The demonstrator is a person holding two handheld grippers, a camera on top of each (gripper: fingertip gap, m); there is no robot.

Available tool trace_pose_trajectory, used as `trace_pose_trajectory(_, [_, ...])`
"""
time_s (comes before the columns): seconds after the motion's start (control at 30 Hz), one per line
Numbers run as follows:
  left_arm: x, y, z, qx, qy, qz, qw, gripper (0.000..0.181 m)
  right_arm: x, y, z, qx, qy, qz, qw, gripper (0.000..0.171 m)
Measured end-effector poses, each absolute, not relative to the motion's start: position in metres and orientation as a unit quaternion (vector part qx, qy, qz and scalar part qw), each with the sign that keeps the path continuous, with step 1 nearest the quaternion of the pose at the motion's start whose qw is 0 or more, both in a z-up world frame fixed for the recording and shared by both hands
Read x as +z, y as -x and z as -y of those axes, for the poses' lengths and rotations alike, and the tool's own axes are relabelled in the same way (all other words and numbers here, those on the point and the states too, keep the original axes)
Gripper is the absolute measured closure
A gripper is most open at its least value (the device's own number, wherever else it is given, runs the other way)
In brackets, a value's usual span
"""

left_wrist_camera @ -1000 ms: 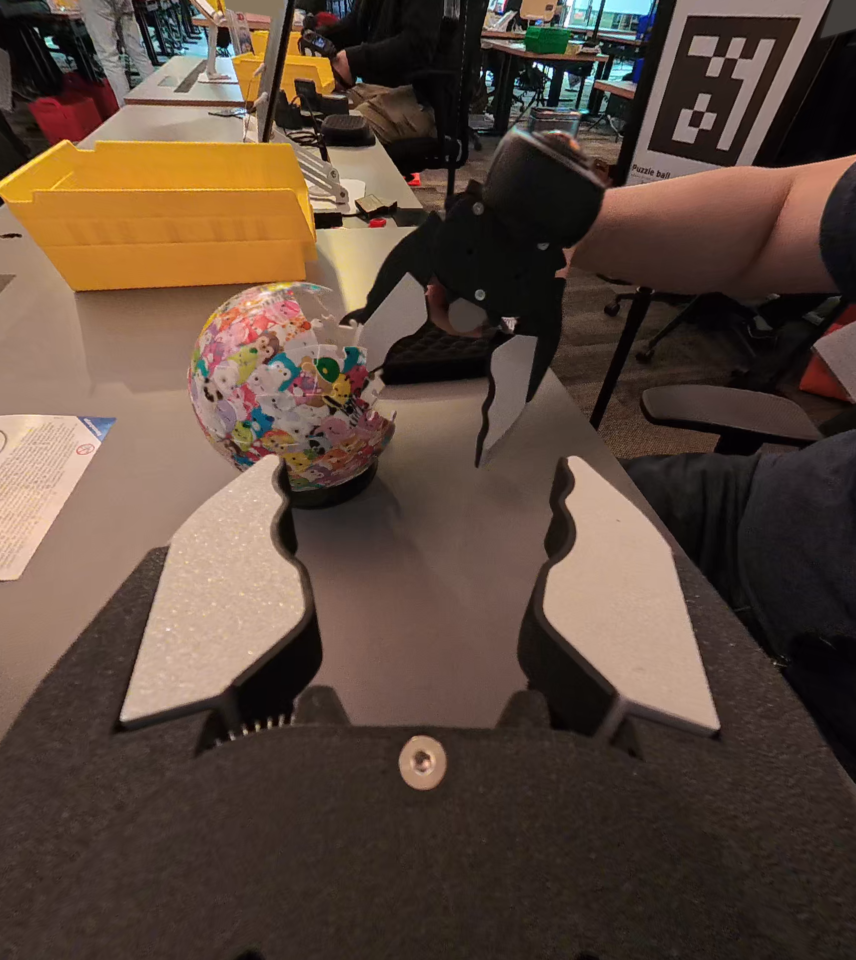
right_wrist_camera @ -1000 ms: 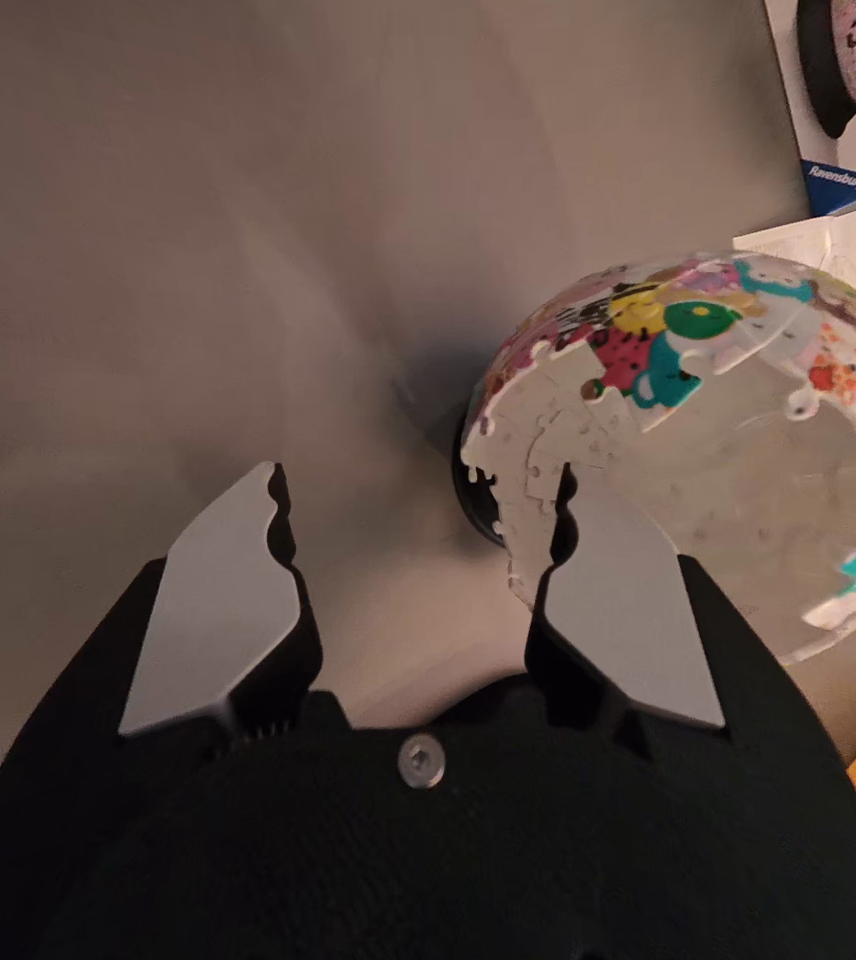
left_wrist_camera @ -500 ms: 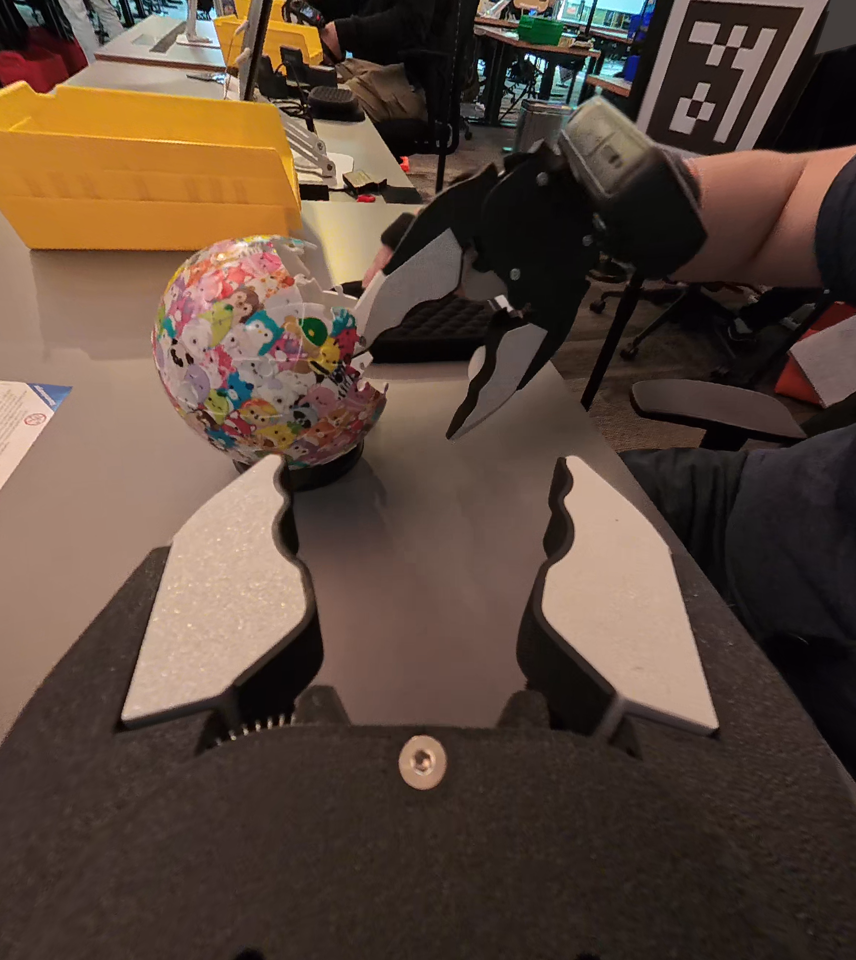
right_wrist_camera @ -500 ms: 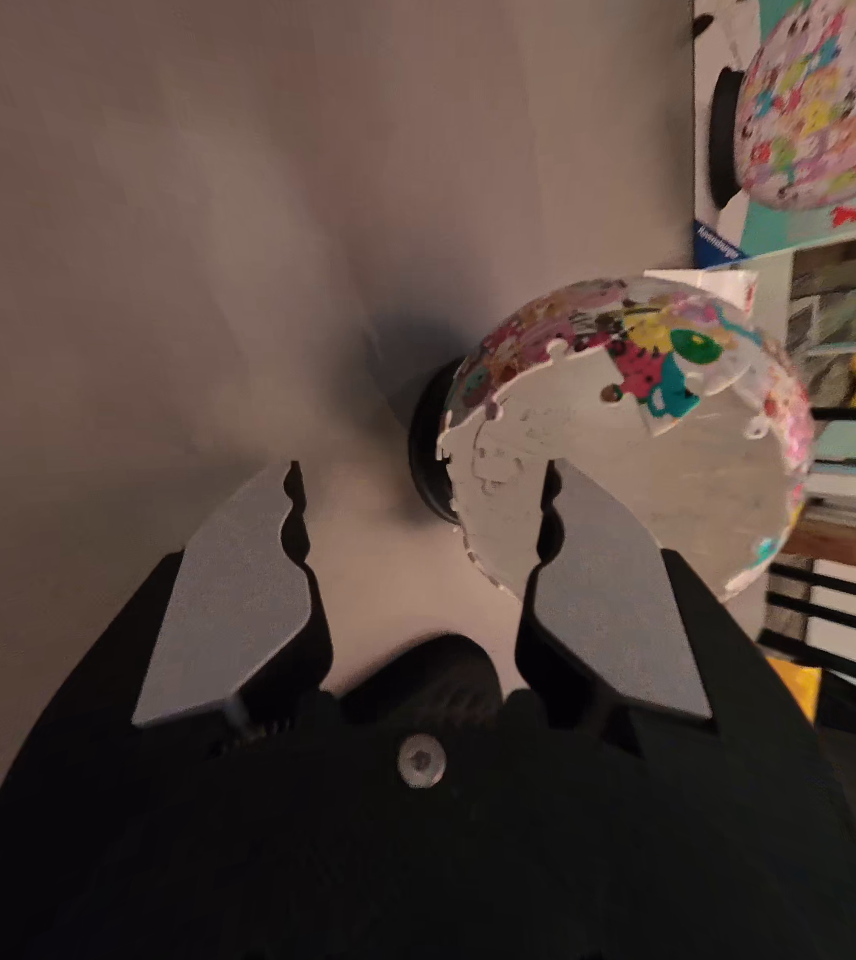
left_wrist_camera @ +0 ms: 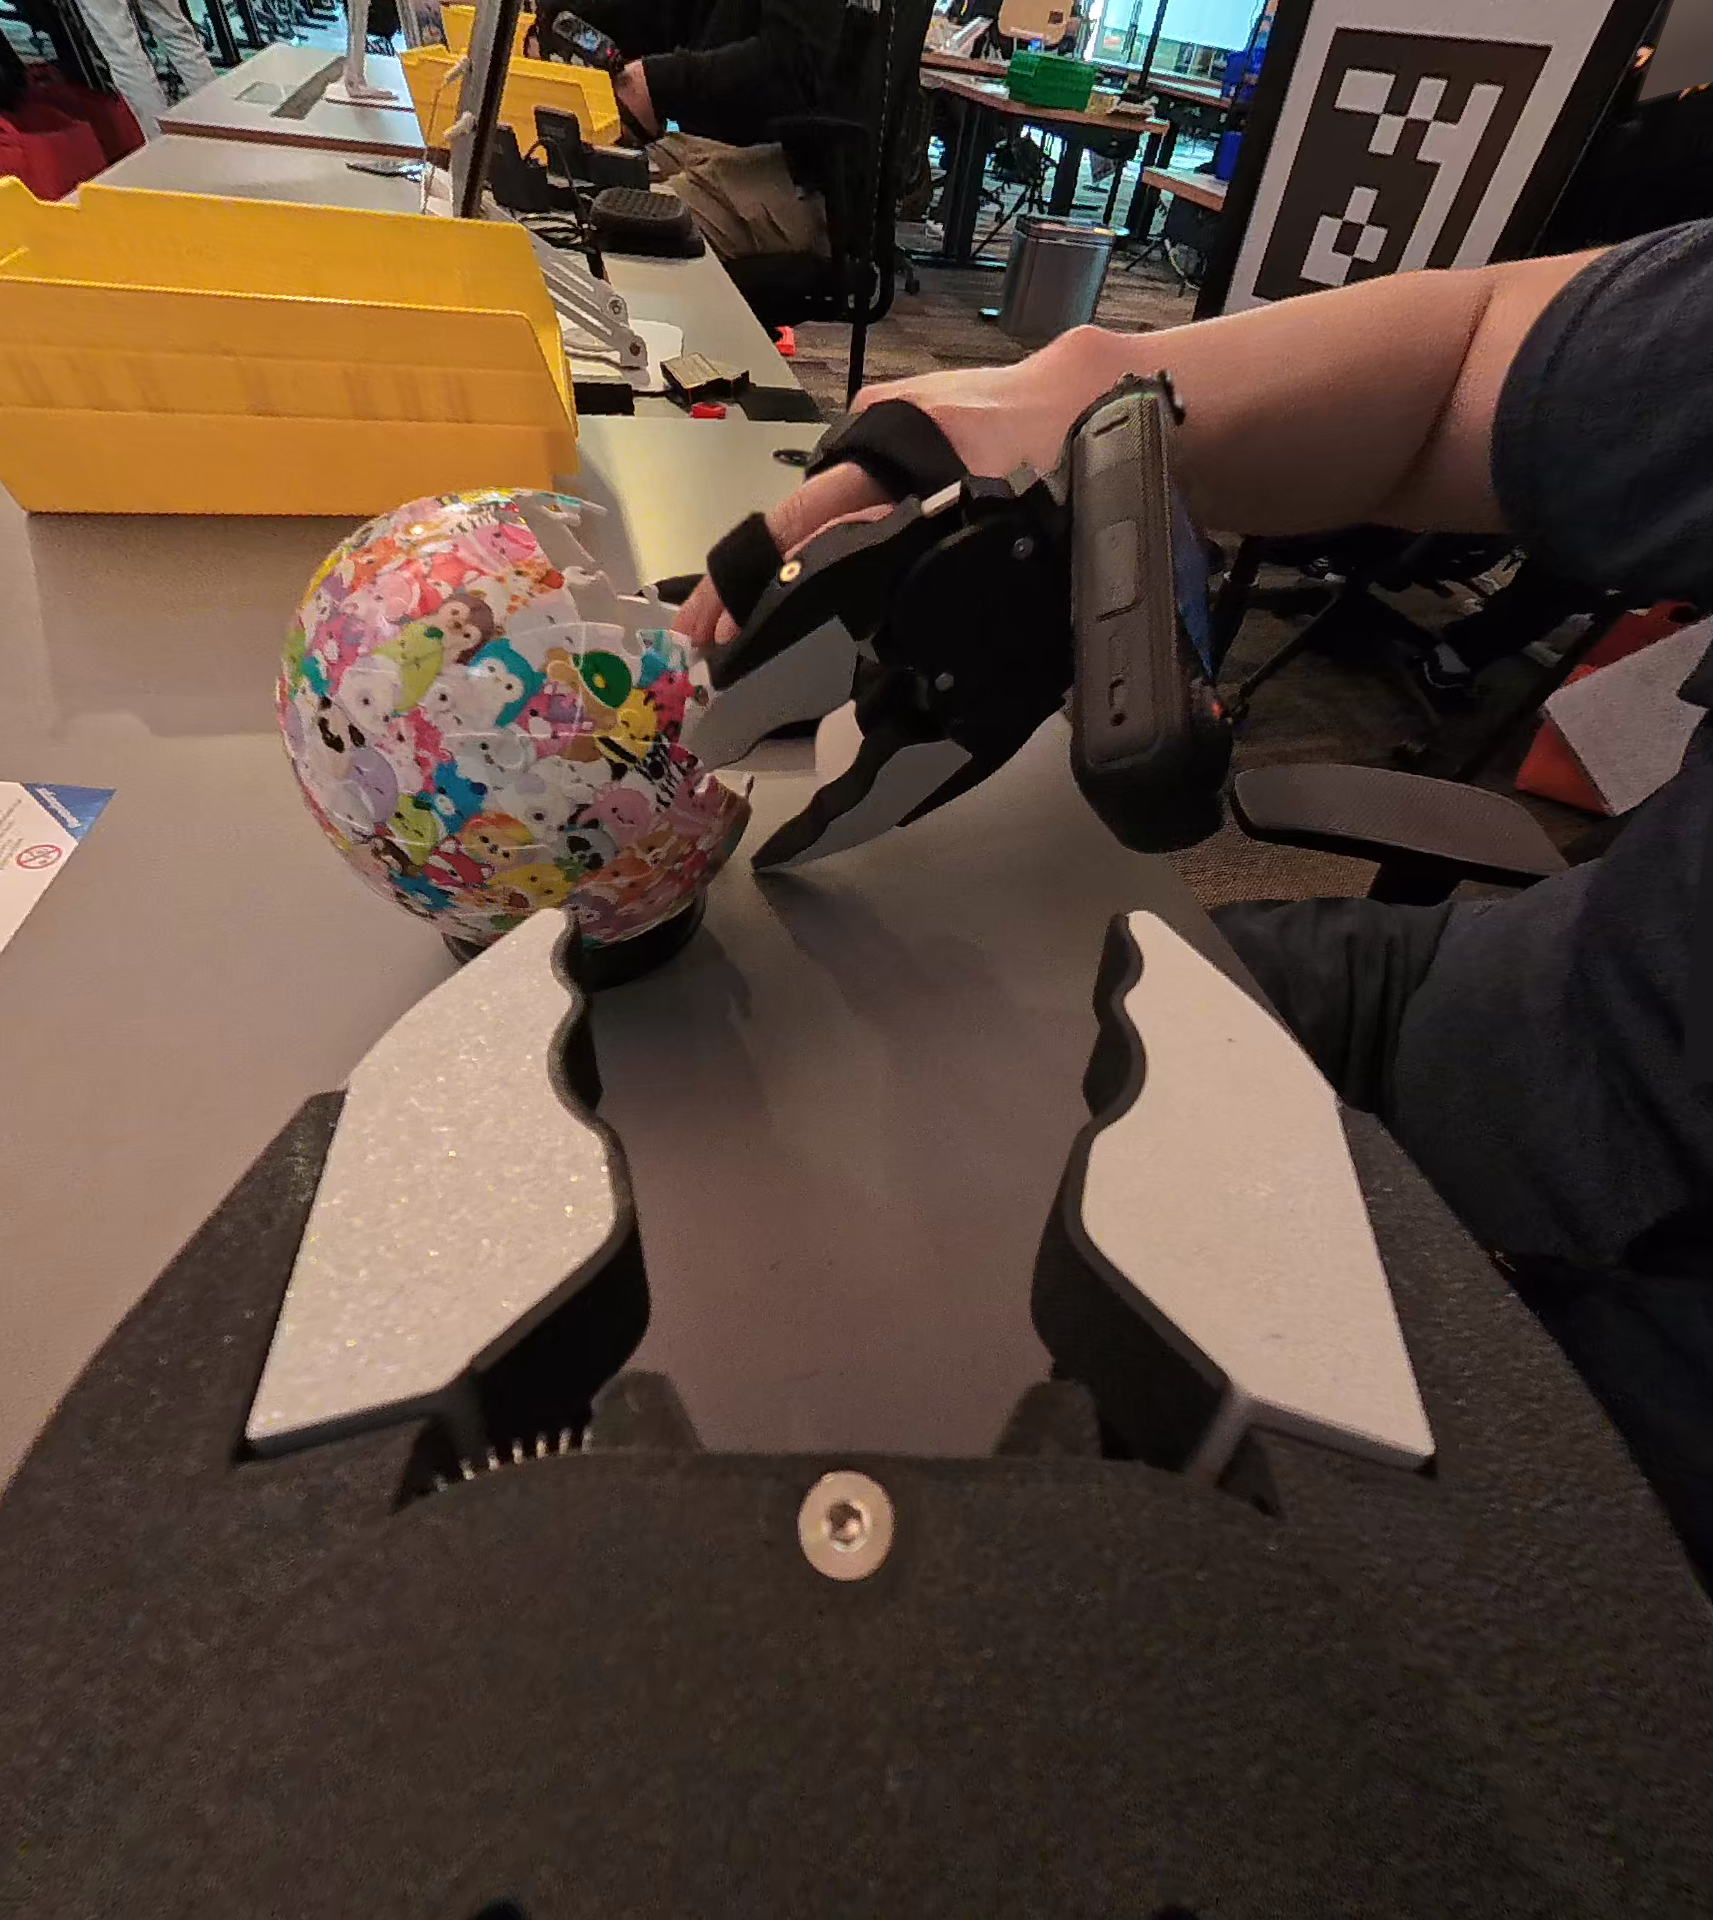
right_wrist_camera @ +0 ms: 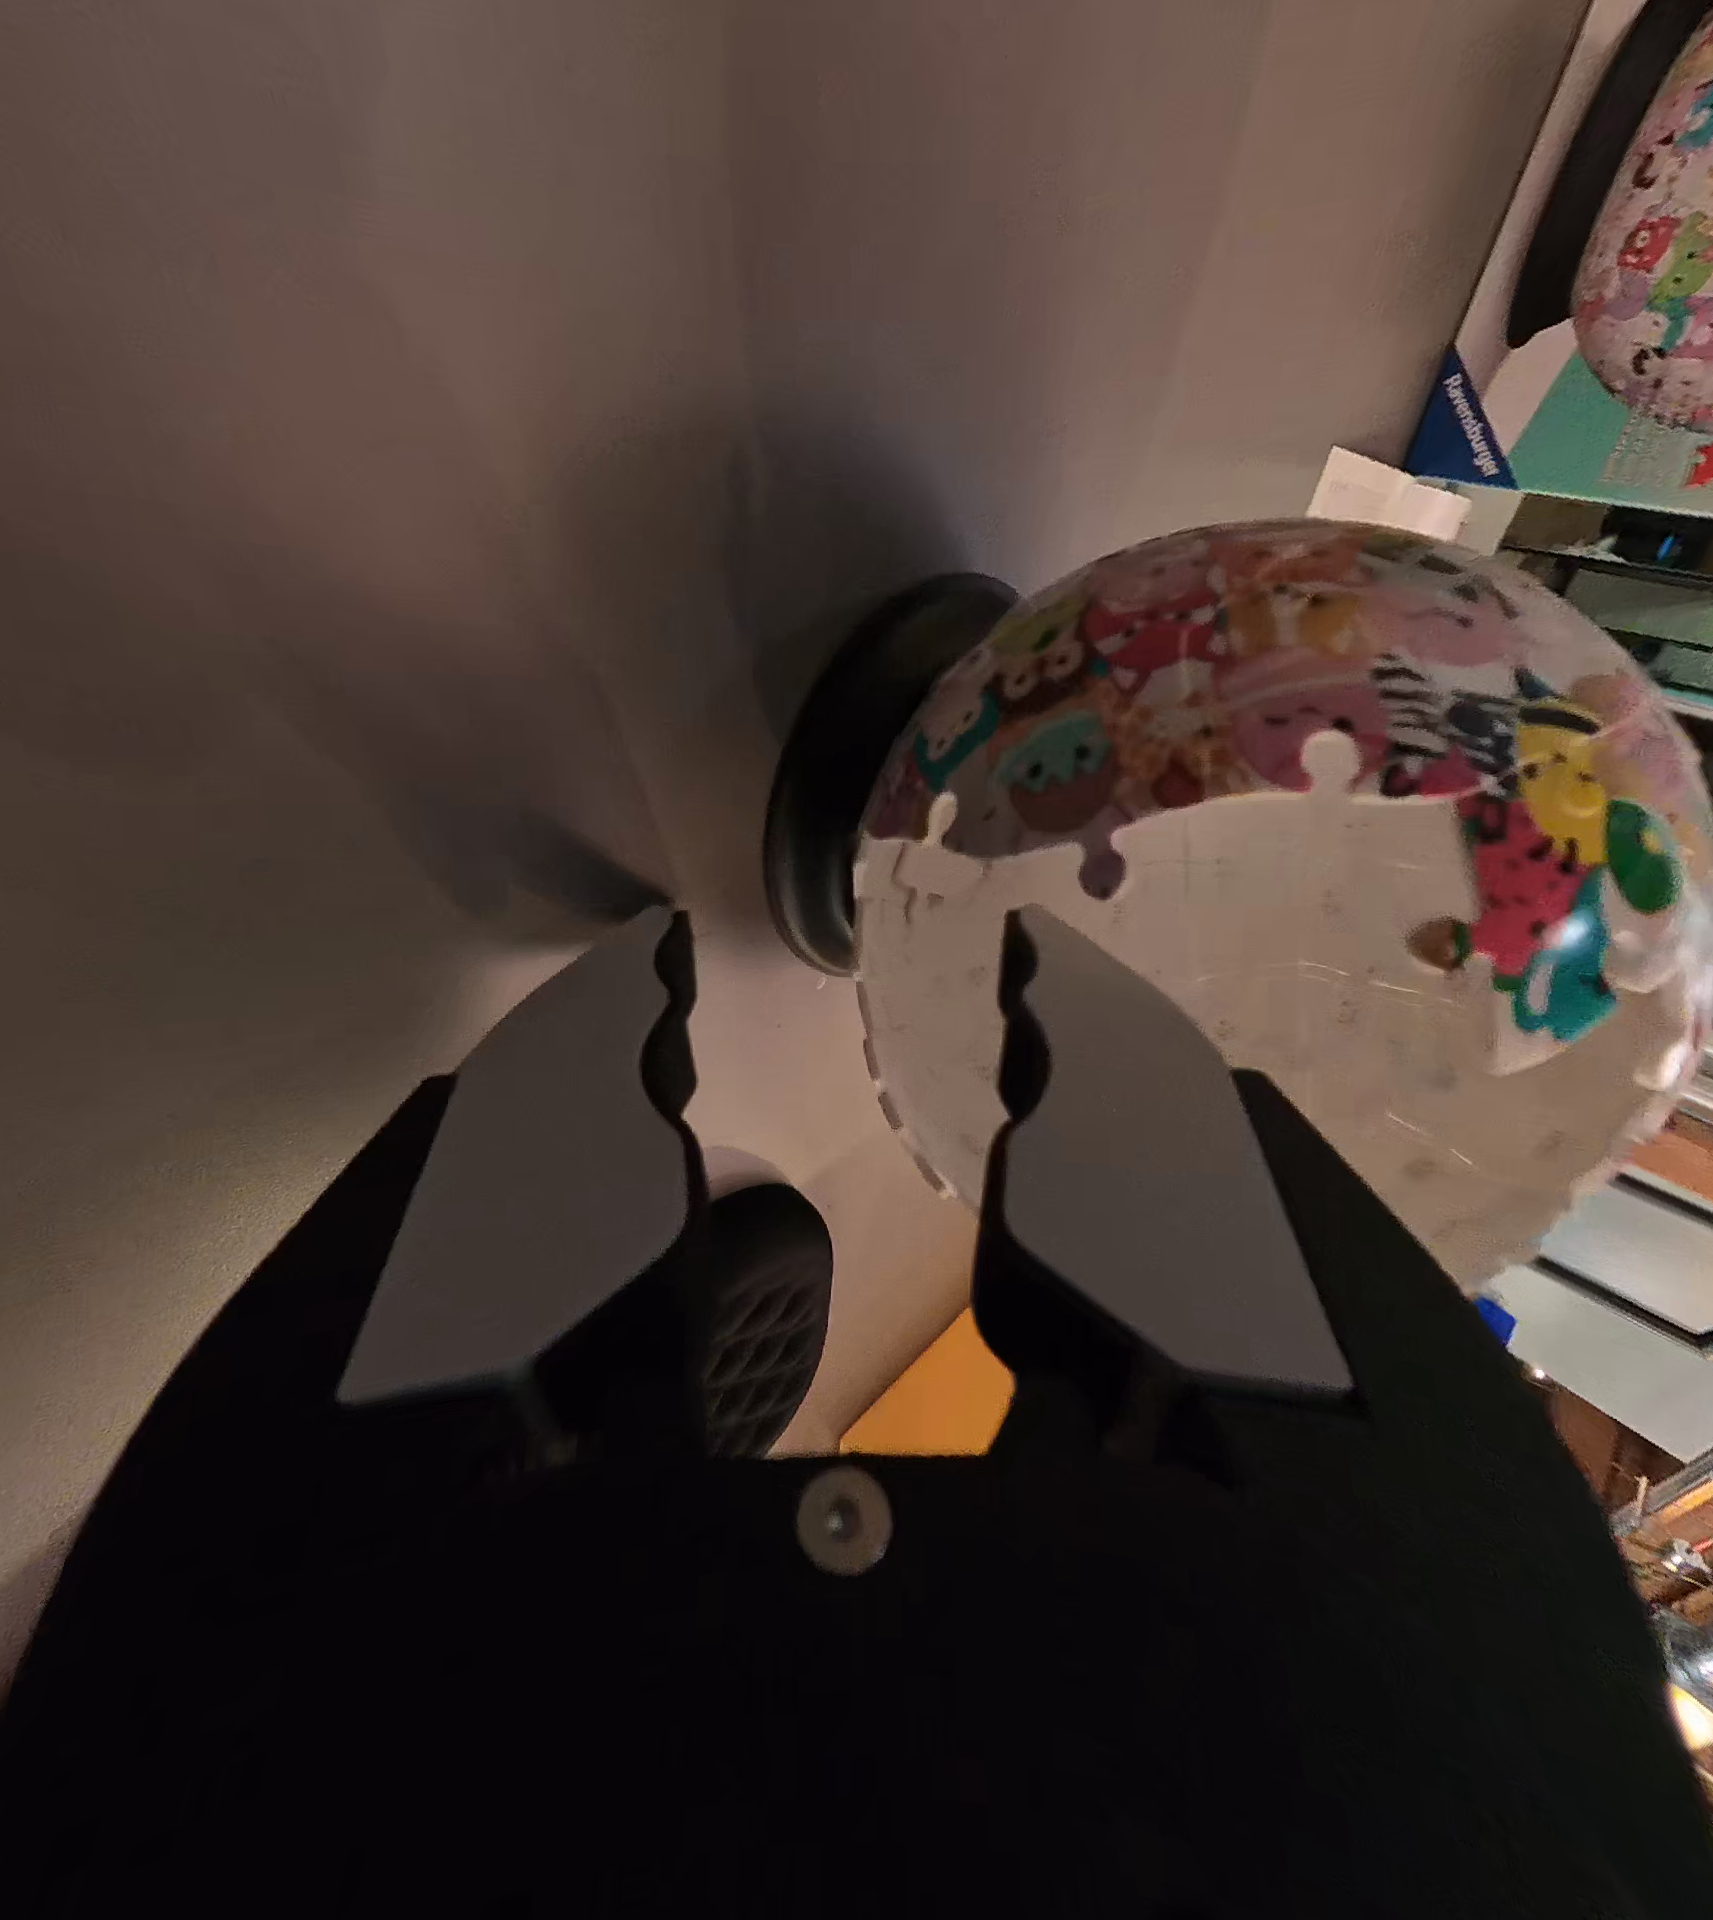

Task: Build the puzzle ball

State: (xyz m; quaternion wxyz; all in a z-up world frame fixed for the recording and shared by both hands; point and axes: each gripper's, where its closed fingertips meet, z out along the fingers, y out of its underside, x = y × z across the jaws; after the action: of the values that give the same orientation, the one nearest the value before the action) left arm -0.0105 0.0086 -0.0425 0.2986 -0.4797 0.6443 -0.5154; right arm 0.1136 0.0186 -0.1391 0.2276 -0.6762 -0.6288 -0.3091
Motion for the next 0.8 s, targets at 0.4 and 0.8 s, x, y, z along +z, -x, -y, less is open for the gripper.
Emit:
trace_pose_trajectory(0.4, [-0.044,0.010,0.003,-0.521,0.474,-0.652,0.281,0.089,-0.142,-0.125,-0.032,-0.362,0.677,0.611,0.192,0.125])
trace_pose_trajectory(0.8, [-0.043,0.010,0.009,-0.525,0.470,-0.653,0.278,0.090,-0.145,-0.123,-0.035,-0.353,0.661,0.645,0.148,0.125])
